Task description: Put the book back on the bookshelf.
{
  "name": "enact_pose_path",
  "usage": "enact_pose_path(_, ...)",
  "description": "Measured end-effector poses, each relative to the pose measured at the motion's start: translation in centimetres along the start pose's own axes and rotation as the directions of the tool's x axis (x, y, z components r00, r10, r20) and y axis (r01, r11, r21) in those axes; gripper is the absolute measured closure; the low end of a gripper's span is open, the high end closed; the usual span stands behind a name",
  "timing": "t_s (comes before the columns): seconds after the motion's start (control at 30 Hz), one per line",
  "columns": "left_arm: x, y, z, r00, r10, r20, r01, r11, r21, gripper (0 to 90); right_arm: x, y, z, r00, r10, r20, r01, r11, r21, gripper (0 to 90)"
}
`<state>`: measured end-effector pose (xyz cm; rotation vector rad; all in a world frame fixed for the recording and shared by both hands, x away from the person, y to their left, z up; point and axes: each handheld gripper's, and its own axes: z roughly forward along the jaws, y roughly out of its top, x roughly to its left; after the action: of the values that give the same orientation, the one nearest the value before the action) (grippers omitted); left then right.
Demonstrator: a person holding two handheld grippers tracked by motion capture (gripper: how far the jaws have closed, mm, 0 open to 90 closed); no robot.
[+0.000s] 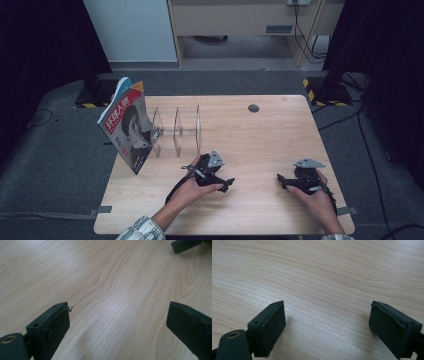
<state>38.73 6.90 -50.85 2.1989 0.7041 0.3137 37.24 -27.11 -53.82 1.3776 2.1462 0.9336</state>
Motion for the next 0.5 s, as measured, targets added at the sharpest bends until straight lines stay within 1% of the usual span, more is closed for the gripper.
enact_pose_path(0.17, -0.1, -0.1, 0.7, 1.0, -0.008, 0.003, 0.008, 0.9999, 0.013, 4.5, 0.0, 0.0, 0.0, 1.0, 0.0, 0.0, 0.0, 1.0, 0.0, 14.1)
enact_pose_path(0.23, -0.1, -0.1, 1.0, 0.9998, -0.017, 0.007, 0.017, 0.9997, 0.016, 4.5, 0.0, 0.0, 0.0, 1.0, 0.0, 0.0, 0.0, 1.0, 0.0, 14.1)
enact_pose_path(0.37, -0.1, -0.2, 1.4, 0.9999, -0.016, 0.001, 0.016, 0.9994, 0.029, 4.6, 0.0, 0.0, 0.0, 1.0, -0.001, 0.001, 0.001, 1.0, 0.001, 14.0)
enact_pose_path(0.5, 0.2, -0.3, 1.8, 0.9995, -0.029, -0.009, 0.03, 0.9988, 0.039, 4.7, 0.0, 0.0, 0.0, 1.0, -0.001, 0.0, 0.001, 1.0, 0.001, 14.0)
